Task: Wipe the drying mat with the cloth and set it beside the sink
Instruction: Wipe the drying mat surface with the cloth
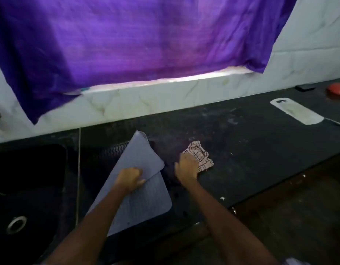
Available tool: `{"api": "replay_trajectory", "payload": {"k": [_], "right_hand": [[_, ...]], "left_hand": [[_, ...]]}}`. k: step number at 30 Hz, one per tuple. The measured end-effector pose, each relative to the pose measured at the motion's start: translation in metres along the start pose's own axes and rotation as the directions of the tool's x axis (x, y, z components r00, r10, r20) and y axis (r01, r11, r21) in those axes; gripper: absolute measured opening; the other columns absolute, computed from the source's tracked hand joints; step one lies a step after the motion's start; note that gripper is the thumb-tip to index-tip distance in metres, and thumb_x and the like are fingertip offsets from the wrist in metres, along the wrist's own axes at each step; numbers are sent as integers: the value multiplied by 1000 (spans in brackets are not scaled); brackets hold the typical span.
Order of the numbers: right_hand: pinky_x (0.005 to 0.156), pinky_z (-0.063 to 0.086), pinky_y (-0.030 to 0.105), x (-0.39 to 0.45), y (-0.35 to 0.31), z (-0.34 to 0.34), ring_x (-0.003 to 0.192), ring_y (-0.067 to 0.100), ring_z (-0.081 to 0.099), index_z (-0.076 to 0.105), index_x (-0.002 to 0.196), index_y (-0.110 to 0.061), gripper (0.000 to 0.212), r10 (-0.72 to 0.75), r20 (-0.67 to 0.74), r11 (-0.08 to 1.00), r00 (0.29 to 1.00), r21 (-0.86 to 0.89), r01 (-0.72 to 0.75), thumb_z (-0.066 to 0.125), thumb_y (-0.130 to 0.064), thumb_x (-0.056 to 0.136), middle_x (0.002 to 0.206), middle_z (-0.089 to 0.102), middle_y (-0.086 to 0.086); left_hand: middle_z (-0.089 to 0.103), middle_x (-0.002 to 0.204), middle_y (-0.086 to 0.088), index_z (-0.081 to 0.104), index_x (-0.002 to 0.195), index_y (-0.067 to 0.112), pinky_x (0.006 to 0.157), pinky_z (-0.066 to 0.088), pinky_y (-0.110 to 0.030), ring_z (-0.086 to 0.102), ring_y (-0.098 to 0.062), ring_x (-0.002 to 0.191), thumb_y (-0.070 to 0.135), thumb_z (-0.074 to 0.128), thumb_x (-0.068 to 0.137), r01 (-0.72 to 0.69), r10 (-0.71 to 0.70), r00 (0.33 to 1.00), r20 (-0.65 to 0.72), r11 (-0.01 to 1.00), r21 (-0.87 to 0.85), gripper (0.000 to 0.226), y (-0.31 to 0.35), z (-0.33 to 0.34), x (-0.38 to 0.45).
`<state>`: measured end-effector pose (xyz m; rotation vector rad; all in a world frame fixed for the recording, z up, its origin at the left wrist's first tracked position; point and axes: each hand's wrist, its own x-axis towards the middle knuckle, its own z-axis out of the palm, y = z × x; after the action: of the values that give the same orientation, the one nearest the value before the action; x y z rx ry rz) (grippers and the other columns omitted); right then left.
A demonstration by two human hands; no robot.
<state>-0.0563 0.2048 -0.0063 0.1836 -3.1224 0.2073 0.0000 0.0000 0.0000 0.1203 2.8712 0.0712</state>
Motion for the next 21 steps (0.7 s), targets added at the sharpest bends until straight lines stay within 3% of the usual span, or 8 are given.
{"api": "replay_trajectory", "payload": {"k": [2, 3, 7, 9, 11, 13, 17, 21], "right_hand": [[103, 39, 43, 14, 24, 4, 130, 33, 39, 36, 135, -4, 57, 220, 51, 974, 974, -71, -217, 49, -38, 92, 138, 43, 20], [102, 40, 43, 22, 39, 11, 130, 33, 40, 34, 136, -3, 58, 262, 48, 962, 964, -98, -257, 50, -37, 91, 138, 43, 20], [96, 37, 38, 55, 62, 20, 116, 29, 52, 40, 132, -10, 42, 187, 27, 964, 982, -198, -178, 46, -25, 93, 127, 56, 14], [96, 37, 39, 73, 63, 12, 113, 29, 56, 42, 131, -14, 39, 218, 17, 963, 976, -166, -213, 45, -24, 94, 124, 58, 13], [97, 39, 43, 89, 58, 0, 116, 34, 54, 40, 132, -12, 45, 245, 13, 969, 969, -26, -245, 53, -27, 92, 125, 56, 17], [93, 43, 48, 102, 44, -12, 116, 39, 51, 37, 127, -8, 52, 185, 9, 967, 983, 174, -184, 62, -25, 86, 124, 54, 22], [77, 49, 42, 125, -1, -29, 102, 40, 60, 40, 115, -4, 48, 41, 6, 860, 999, 508, -38, 68, -18, 78, 113, 61, 23], [79, 49, 38, 134, -50, -26, 102, 37, 62, 37, 128, -11, 55, -116, 97, 746, 989, 665, 22, 66, -23, 83, 119, 62, 20]], "left_hand": [[55, 133, -9, 52, 127, 11, 97, 41, -32, 53, -25, 121, 40, 46, 96, 23, -24, 997, 74, 1000, 11, 43, 5, 12, 4], [56, 131, -9, 53, 124, 10, 95, 42, -32, 54, -25, 118, 39, 46, 96, 44, -45, 996, 72, 999, 20, 41, 6, 19, 6], [60, 124, -12, 59, 115, 5, 88, 42, -35, 57, -26, 112, 30, 43, 96, 71, -75, 996, 56, 995, 62, 35, 6, 23, 15], [61, 122, -14, 60, 112, 3, 86, 42, -36, 58, -28, 110, 27, 42, 96, 78, -81, 996, 37, 995, 68, 34, 4, 16, 16], [62, 121, -13, 62, 111, 5, 85, 42, -36, 59, -28, 109, 27, 42, 96, 139, -139, 990, -32, 990, 21, 33, -5, 8, 18], [64, 118, -8, 63, 107, 10, 82, 44, -35, 61, -27, 107, 29, 46, 94, 247, -255, 956, -144, 966, -69, 30, -21, -10, 16], [65, 112, -10, 63, 102, 10, 75, 47, -35, 63, -30, 100, 26, 50, 91, 401, -452, 848, -276, 889, -222, 23, -70, -41, 11], [55, 129, -10, 49, 131, 12, 85, 51, -38, 55, -28, 117, 20, 52, 94, 571, -639, 716, -280, 768, -290, 38, -115, -50, -4]]}}
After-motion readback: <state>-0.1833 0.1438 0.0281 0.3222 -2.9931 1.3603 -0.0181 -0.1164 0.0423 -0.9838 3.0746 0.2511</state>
